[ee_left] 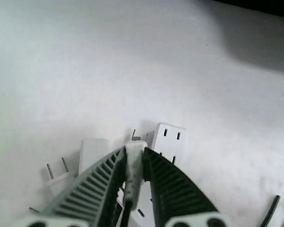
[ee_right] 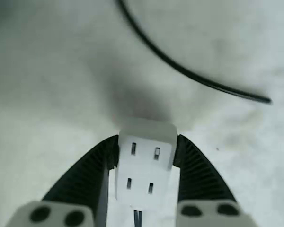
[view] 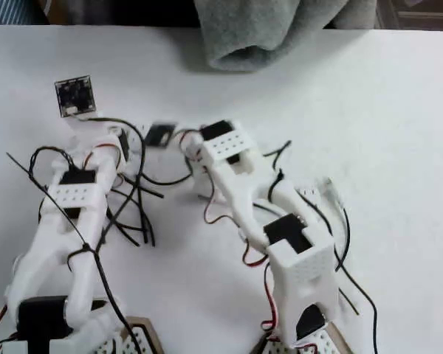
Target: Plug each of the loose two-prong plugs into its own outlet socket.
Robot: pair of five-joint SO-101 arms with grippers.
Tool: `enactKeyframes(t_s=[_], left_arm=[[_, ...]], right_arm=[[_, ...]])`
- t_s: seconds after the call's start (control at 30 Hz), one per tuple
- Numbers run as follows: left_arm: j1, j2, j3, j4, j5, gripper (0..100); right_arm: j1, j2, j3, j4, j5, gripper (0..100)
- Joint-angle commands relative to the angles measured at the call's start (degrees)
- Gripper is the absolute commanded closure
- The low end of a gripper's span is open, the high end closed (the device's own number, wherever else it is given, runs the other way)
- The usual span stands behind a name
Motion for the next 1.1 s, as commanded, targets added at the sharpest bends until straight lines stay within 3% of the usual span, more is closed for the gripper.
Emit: enactKeyframes(t_s=[0.0,0.2,0.47,0.63,0.87,0.93,1.07], left_arm=[[-0.48,-0.57,0.44,-2.73,-0.79,98],[-0.48,-0.57,0.26,-2.64,-0.79,98],[-0.57,-0.57,0.26,-2.64,-0.79,98],[-0.57,-0.57,0.26,-2.64,-0.79,98],[-0.04,-0.66,-0.44,-2.11,-1.05,98],[0.48,-0.48,-3.43,1.49,-3.34,98],[3.65,1.10,-14.24,17.58,-4.31,98]], right_arm=[[-0.84,-0.84,-2.81,1.45,13.54,94.6],[2.59,-1.27,-2.81,-1.10,7.82,91.6],[2.86,-2.68,-2.90,-0.92,5.80,59.8],[5.23,-12.62,-2.81,-0.57,4.31,58.4],[15.87,-32.92,-2.37,0.57,-7.65,58.4],[20.26,-36.35,-1.93,2.07,-12.84,58.4],[28.44,-39.87,1.67,5.41,-21.98,58.4]])
